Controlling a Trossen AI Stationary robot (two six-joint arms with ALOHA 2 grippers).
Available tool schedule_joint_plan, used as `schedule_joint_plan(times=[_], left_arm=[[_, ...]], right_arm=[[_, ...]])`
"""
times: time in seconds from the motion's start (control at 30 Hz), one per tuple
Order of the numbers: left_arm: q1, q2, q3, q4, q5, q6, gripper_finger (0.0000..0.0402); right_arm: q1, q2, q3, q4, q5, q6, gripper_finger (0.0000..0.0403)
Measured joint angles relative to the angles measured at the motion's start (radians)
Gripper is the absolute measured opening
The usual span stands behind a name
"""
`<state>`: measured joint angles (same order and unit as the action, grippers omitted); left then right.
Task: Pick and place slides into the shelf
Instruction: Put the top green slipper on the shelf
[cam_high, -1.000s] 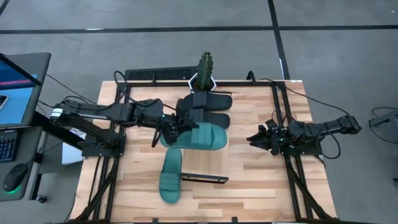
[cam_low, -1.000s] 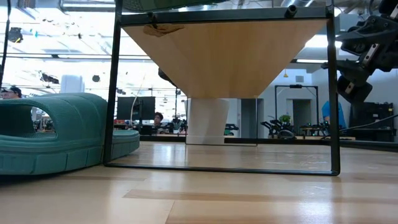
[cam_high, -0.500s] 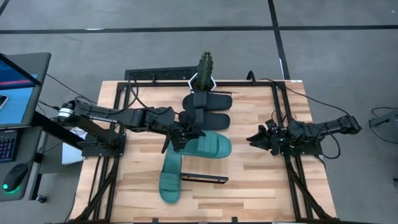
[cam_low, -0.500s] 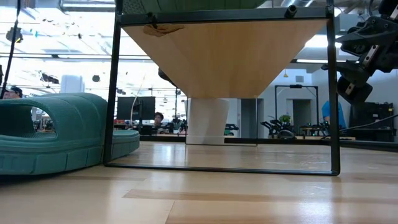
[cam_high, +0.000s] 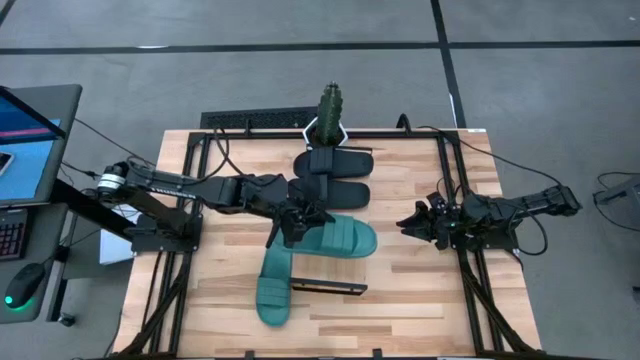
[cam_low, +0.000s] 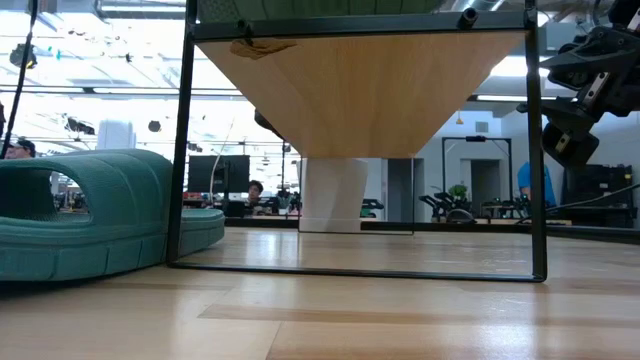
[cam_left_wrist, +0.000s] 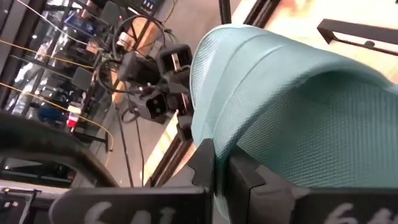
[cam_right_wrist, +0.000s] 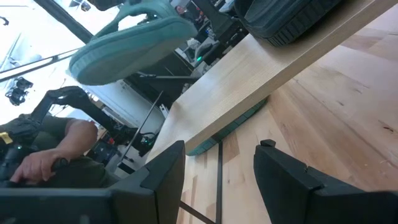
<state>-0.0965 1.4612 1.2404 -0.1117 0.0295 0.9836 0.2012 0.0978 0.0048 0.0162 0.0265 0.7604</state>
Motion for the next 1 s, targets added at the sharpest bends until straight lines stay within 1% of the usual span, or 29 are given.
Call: schedule_joint_plan(times=[0.07,0.3,0.37,0.6,0.67,1.0], left_arm=[[0.011,0.009,0.001,0.020,0.024,-0.001,0.0000],[0.052,0.041,0.000,0.010,0.033,0.001,0.0000],[0.062,0.061,0.000,0.039,0.044,0.001,0.0000],[0.075,0.102,0.000,0.049,0.049,0.012,0.0000],[0.077,0.113,0.001,0.074,0.055,0.024,0.0000],[0.111,0.113,0.000,0.070,0.082,0.027,0.0000]], right_arm=[[0.000,0.000,0.000,0.000,0.000,0.000,0.0178],[0.000,0.000,0.000,0.000,0.000,0.000,0.0178],[0.000,0.000,0.000,0.000,0.000,0.000,0.0178],[0.000,0.000,0.000,0.000,0.000,0.000,0.0178],[0.000,0.000,0.000,0.000,0.000,0.000,0.0178],[0.000,0.000,0.000,0.000,0.000,0.000,0.0178]])
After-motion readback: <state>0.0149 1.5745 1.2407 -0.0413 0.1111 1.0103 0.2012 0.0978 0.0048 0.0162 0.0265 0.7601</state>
